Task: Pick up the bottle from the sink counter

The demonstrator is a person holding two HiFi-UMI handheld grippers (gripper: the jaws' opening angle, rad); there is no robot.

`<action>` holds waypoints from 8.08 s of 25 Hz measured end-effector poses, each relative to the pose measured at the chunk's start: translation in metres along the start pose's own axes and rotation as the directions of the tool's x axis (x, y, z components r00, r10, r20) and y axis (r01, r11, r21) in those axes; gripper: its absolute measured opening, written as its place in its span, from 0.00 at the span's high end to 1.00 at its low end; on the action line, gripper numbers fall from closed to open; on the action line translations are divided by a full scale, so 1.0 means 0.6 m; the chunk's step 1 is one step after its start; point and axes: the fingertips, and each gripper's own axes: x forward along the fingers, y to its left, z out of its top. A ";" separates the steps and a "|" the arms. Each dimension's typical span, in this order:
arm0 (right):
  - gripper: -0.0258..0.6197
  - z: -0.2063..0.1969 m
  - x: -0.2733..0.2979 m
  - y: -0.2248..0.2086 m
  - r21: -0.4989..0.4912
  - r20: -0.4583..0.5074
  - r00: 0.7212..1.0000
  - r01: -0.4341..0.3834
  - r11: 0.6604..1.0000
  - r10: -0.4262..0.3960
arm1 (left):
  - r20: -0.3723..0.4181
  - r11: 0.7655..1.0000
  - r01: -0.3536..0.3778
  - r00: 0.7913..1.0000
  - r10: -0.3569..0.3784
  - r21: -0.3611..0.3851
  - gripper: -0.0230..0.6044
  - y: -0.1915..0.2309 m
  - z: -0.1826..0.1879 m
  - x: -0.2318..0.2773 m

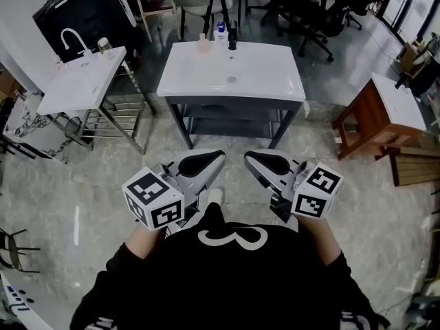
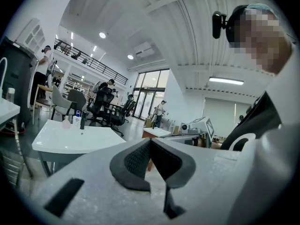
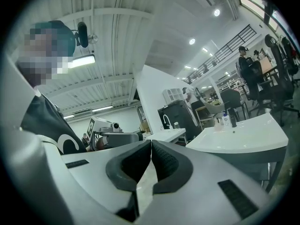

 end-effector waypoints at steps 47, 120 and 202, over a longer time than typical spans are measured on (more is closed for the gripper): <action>0.94 0.124 0.353 -0.437 0.039 -0.036 0.994 0.102 0.994 -0.100 | -0.036 0.997 0.006 0.999 -0.009 -0.073 0.94 0.557 0.121 0.170; 0.94 -0.018 0.498 -0.936 0.291 -0.338 0.941 0.127 0.948 -0.023 | -0.113 0.898 -0.437 0.891 0.441 0.055 0.68 1.189 0.028 0.503; 0.94 0.028 0.471 -0.774 0.253 -0.233 0.972 0.097 0.963 -0.036 | -0.096 0.914 -0.406 0.909 0.405 0.015 0.73 1.031 0.050 0.381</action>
